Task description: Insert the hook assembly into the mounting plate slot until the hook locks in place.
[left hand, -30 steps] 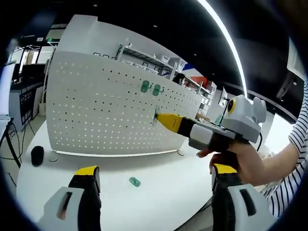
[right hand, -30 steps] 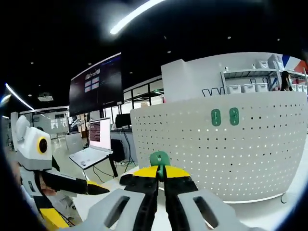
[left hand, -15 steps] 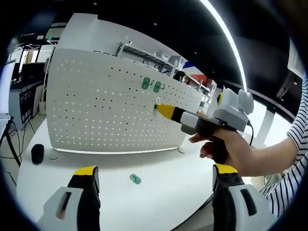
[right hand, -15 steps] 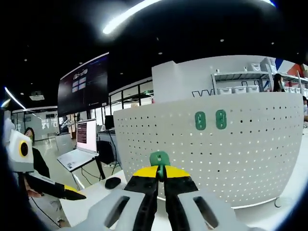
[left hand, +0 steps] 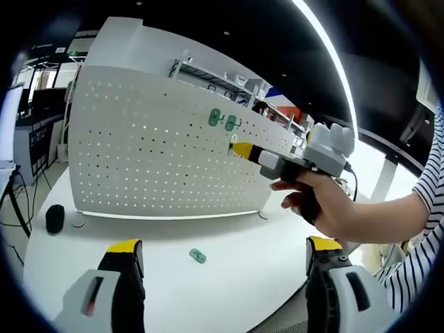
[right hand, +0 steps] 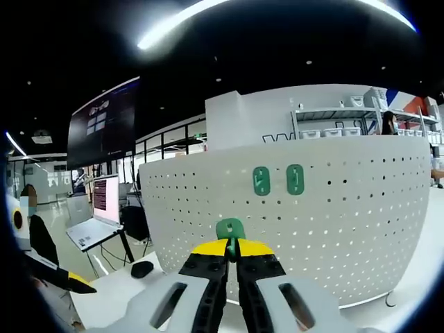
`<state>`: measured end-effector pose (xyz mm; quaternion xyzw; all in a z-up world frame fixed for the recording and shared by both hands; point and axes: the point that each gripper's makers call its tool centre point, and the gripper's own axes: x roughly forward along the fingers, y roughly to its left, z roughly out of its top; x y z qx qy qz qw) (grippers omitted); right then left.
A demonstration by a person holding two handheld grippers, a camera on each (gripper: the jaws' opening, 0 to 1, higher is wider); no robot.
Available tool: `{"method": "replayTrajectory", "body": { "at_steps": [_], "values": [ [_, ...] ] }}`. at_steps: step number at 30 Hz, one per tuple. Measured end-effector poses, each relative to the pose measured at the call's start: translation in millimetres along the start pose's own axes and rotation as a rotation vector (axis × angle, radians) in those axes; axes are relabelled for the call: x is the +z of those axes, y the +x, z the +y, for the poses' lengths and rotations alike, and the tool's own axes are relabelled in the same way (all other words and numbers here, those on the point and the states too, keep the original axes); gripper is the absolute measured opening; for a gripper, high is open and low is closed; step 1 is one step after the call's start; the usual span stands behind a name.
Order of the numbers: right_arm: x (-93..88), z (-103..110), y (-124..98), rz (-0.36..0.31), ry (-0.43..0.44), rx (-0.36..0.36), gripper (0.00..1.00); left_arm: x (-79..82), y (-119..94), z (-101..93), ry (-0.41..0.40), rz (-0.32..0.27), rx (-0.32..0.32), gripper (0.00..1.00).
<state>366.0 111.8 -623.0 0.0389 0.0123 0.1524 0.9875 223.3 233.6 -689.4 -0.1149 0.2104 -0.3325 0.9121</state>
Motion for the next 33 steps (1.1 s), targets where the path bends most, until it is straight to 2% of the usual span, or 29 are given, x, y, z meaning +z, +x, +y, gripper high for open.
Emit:
{"method": "replayTrajectory", "body": {
  "at_steps": [18, 26, 33],
  "values": [
    [18.6, -66.0, 13.7, -0.055, 0.012, -0.156, 0.0, -2.8, -0.8, 10.5, -0.02, 0.005, 0.018, 0.98],
    [27.0, -83.4, 18.1, -0.086, 0.01, -0.191, 0.0, -5.5, 0.8, 11.5, -0.029, 0.012, 0.019, 0.97],
    [31.9, -98.6, 23.1, -0.108, 0.059, -0.224, 0.0, -7.2, 2.5, 14.1, -0.035, 0.018, 0.022, 0.97]
  ]
}}
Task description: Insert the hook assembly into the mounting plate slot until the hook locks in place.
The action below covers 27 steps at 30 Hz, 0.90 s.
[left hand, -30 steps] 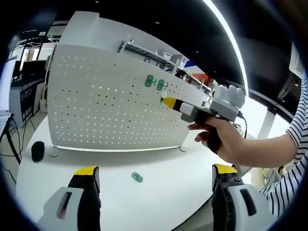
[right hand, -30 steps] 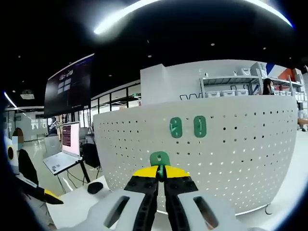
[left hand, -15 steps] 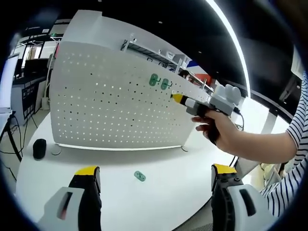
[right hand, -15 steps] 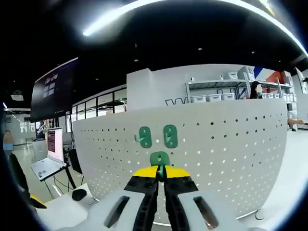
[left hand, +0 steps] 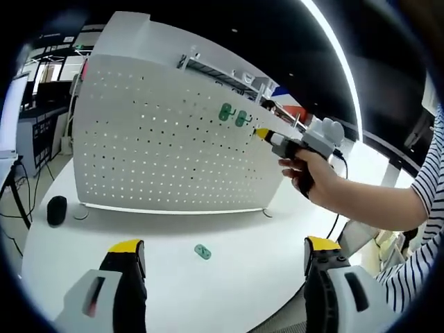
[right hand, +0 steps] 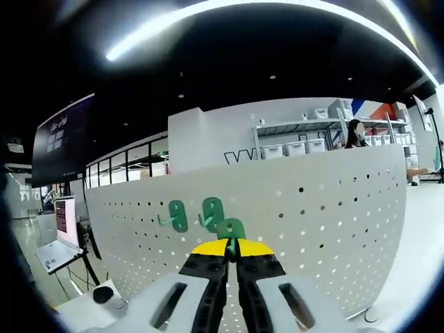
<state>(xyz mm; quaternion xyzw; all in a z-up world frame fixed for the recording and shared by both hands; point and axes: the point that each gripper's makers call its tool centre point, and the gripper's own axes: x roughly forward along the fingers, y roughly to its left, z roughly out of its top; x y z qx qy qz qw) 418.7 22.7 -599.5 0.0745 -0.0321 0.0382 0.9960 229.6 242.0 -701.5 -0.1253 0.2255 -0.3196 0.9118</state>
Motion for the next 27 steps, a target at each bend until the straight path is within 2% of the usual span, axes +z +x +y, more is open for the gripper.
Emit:
{"method": "replayTrajectory", "body": {
  "at_steps": [7, 15, 27],
  "values": [
    [3.4, -6.7, 7.9, -0.016, 0.001, -0.018, 0.0, -0.4, 1.3, 2.8, -0.005, 0.0, 0.005, 0.97],
    [18.8, -16.7, 19.6, -0.067, 0.005, -0.051, 0.0, 1.6, 3.7, 5.7, -0.005, 0.002, 0.01, 0.97],
    [25.2, -21.6, 28.0, -0.091, 0.007, -0.067, 0.0, -0.1, 7.4, 10.6, -0.023, 0.003, 0.02, 0.97]
  ]
}}
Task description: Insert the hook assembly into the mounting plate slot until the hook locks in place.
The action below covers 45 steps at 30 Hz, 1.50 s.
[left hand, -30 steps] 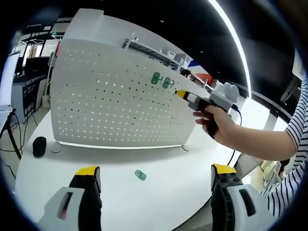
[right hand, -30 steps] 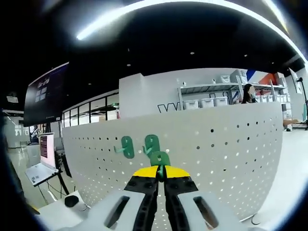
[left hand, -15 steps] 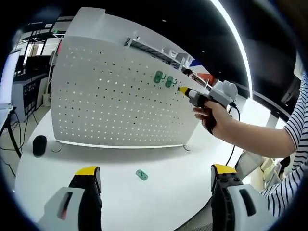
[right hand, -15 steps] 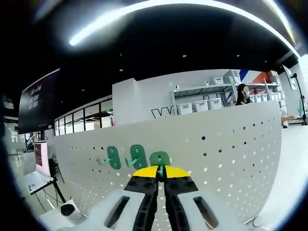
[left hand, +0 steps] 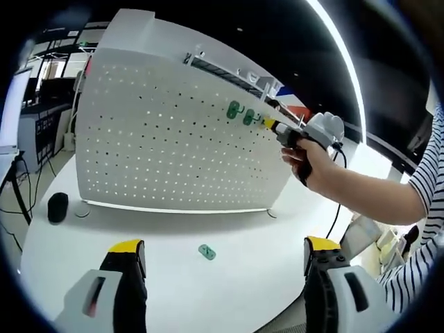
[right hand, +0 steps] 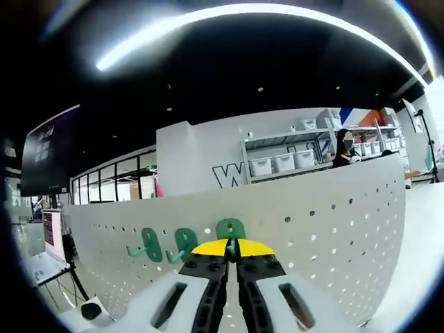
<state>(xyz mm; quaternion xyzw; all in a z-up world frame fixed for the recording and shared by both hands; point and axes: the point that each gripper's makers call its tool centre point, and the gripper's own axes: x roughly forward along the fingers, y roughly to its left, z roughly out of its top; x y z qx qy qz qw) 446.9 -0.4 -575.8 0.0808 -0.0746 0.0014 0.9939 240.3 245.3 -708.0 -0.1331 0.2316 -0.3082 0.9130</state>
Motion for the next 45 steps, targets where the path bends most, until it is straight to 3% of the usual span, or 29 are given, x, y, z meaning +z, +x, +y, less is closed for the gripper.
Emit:
{"method": "replayTrajectory", "body": {
  "at_steps": [17, 20, 23, 27, 31, 33, 36, 39, 41, 45],
  "values": [
    [-4.9, 1.1, 1.8, 0.011, -0.013, -0.029, 0.0, -2.7, -6.9, 9.9, -0.027, -0.019, 0.031, 0.96],
    [-4.7, 1.8, 1.5, 0.015, -0.004, -0.037, 0.0, -2.1, -9.0, 11.3, -0.066, -0.033, 0.026, 0.96],
    [-5.8, 2.7, 1.4, 0.023, -0.035, -0.043, 0.01, -1.4, -11.4, 13.4, -0.052, -0.036, 0.042, 0.97],
    [-7.0, 3.0, 0.1, 0.051, 0.018, -0.032, 0.02, -6.1, -13.9, 12.1, -0.055, -0.028, 0.044, 0.97],
    [-8.9, 2.4, 1.0, 0.068, 0.014, -0.027, 0.05, -13.1, -17.5, 8.2, -0.034, -0.01, 0.05, 0.97],
    [-8.6, 8.9, 0.1, 0.081, 0.075, -0.001, 0.1, -16.3, -18.9, 7.4, -0.032, -0.003, 0.046, 0.97],
    [-11.4, 10.5, -0.5, 0.099, 0.013, 0.0, 0.16, -18.3, -21.3, 8.2, -0.03, 0.003, 0.048, 0.97],
    [-11.8, 10.4, -4.1, 0.117, 0.013, -0.001, 0.19, -18.2, -24.1, 10.5, -0.02, -0.005, 0.058, 0.97],
    [-6.1, 9.0, -9.1, 0.11, 0.01, -0.006, 0.21, -24.5, -25.3, 12.5, 0.003, 0.023, 0.066, 0.97],
    [6.0, 7.4, -21.0, 0.096, -0.024, 0.0, 0.22, -28.8, -28.2, 11.8, -0.01, 0.02, 0.058, 0.97]
  ]
}}
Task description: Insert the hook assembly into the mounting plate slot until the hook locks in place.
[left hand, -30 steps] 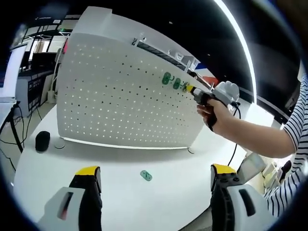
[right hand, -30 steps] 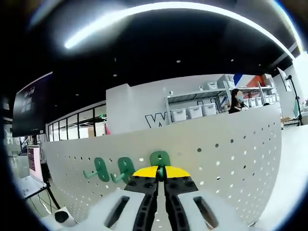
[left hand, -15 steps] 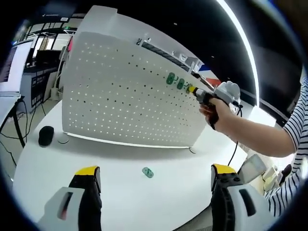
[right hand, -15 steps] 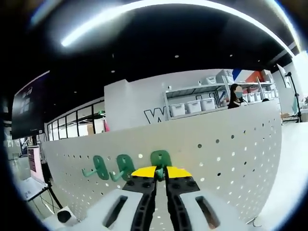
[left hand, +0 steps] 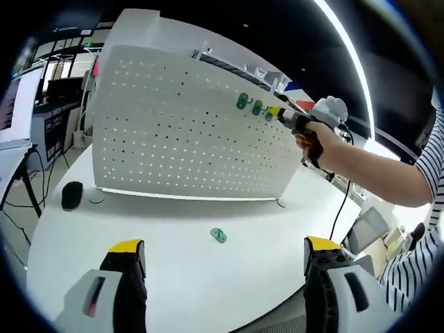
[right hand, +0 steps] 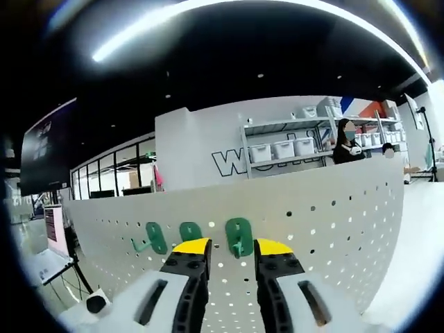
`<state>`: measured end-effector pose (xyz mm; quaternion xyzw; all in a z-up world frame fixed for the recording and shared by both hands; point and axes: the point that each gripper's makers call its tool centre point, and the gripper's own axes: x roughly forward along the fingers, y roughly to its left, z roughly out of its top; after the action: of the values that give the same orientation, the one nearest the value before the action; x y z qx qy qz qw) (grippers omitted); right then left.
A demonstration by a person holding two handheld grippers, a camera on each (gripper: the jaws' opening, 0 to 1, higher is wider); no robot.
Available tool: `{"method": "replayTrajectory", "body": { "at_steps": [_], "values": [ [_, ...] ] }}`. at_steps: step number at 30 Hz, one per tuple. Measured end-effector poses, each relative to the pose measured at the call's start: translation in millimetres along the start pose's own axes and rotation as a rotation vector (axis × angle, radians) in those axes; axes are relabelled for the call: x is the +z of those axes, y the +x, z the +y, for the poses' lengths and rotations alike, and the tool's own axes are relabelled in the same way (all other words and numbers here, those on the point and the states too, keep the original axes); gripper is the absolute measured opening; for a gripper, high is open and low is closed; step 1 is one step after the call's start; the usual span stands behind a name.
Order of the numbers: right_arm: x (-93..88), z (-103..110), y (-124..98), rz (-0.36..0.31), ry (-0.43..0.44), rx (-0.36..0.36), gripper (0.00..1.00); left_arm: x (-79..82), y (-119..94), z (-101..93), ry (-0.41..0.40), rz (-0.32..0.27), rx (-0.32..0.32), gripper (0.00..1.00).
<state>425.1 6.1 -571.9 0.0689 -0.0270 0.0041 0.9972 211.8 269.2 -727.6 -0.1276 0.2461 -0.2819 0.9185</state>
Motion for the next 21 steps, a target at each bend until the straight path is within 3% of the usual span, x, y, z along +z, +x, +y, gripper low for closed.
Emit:
{"method": "replayTrajectory", "body": {
  "at_steps": [6, 10, 13, 16, 21],
  "values": [
    [6.9, -4.9, -25.7, 0.011, -0.013, 0.023, 0.27, -3.9, -1.8, -0.5, 0.006, 0.008, 0.001, 0.98],
    [1.2, -8.1, -42.0, 0.039, -0.029, 0.034, 0.28, -4.1, -4.2, -0.4, 0.002, 0.007, -0.007, 0.99],
    [-14.4, -12.1, -53.8, 0.099, -0.021, 0.028, 0.27, -6.3, -6.5, -1.7, 0.008, 0.017, -0.02, 0.99],
    [-20.2, -11.6, -63.1, 0.112, -0.021, 0.026, 0.28, -6.7, -10.7, -3.7, 0.017, 0.022, -0.028, 0.99],
    [-38.9, -0.8, -82.8, 0.174, -0.01, 0.07, 0.26, -8.3, -17.2, -4.7, 0.024, 0.037, -0.037, 0.98]
  ]
}}
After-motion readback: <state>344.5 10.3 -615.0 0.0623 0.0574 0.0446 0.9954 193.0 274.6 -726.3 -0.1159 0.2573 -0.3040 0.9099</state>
